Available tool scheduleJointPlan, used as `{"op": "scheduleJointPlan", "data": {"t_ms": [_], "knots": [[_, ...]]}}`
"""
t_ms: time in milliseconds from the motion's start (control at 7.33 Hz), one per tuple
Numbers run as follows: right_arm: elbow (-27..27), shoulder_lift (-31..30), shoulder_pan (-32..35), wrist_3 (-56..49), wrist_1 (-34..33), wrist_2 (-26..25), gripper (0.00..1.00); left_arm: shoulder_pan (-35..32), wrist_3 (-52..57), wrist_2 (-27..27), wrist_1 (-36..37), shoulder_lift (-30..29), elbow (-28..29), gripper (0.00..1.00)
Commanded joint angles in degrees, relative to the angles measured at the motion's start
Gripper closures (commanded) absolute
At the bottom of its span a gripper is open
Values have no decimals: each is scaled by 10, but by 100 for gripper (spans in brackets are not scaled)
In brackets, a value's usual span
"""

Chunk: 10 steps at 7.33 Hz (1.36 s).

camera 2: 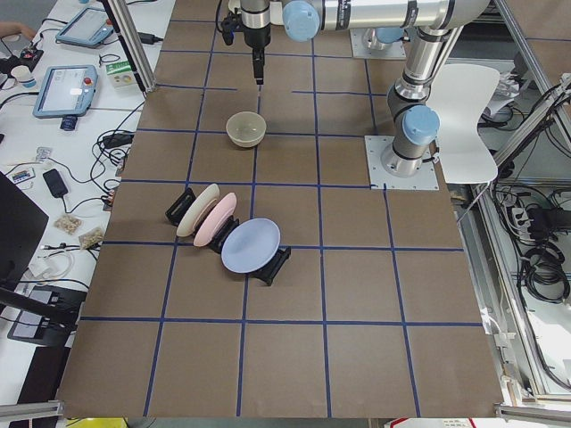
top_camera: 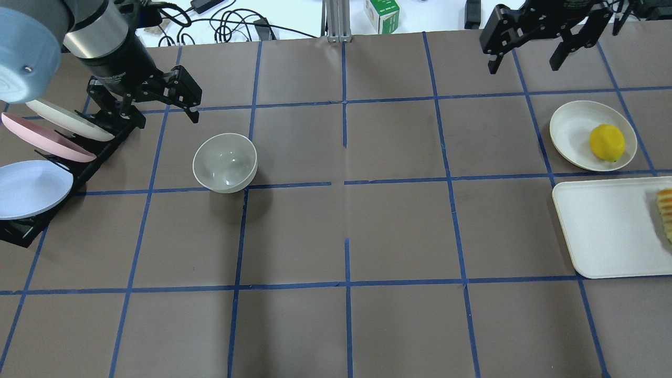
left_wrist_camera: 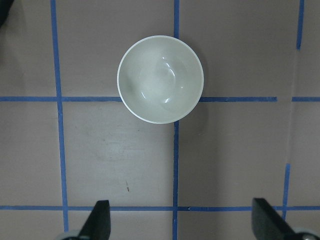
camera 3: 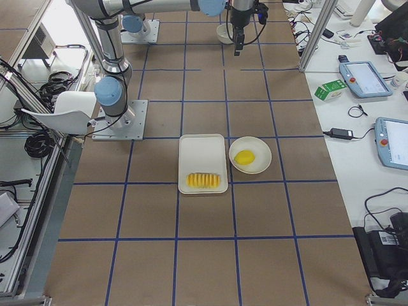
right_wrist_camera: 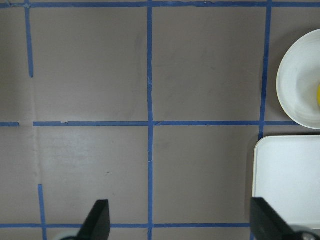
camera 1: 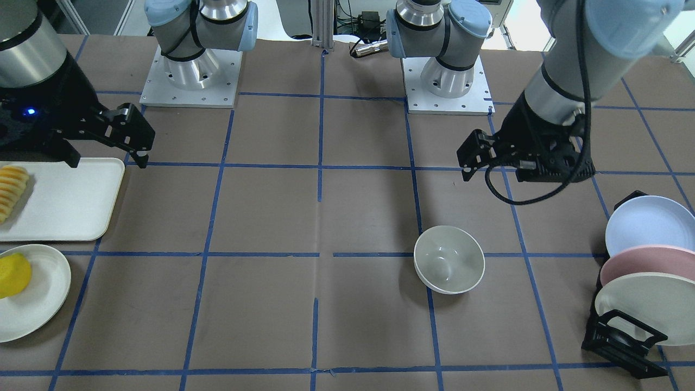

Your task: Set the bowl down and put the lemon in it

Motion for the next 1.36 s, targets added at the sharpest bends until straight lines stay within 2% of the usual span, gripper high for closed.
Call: {"op": "scheduleJointPlan", "data": {"t_ms": [0, 136, 273, 409, 682, 818, 955, 1091, 1227], "knots": [[-4, 52, -94, -113, -56, -36, 0, 31, 43, -13, 56, -62, -4, 0], [-3, 85, -121, -186, -74, -38, 0, 45, 54, -12, 74, -83, -11, 0], [-2, 110, -141, -185, -84, -41, 0, 76, 109, -14, 86, -99, -30, 0], [1, 136, -171, -193, -94, -43, 0, 95, 142, -50, 129, -109, -68, 0], [17, 192, -219, -268, -173, -43, 0, 85, 126, -56, 221, -115, -139, 0], [37, 200, -235, -291, -198, -36, 1, 85, 125, -58, 245, -120, -139, 0], [83, 202, -253, -328, -257, -32, 0, 85, 113, -58, 264, -135, -138, 0], [132, 210, -255, -352, -358, -23, 0, 85, 111, -57, 284, -146, -142, 0], [158, 215, -255, -355, -393, -22, 0, 84, 111, -59, 313, -160, -142, 0]]}}
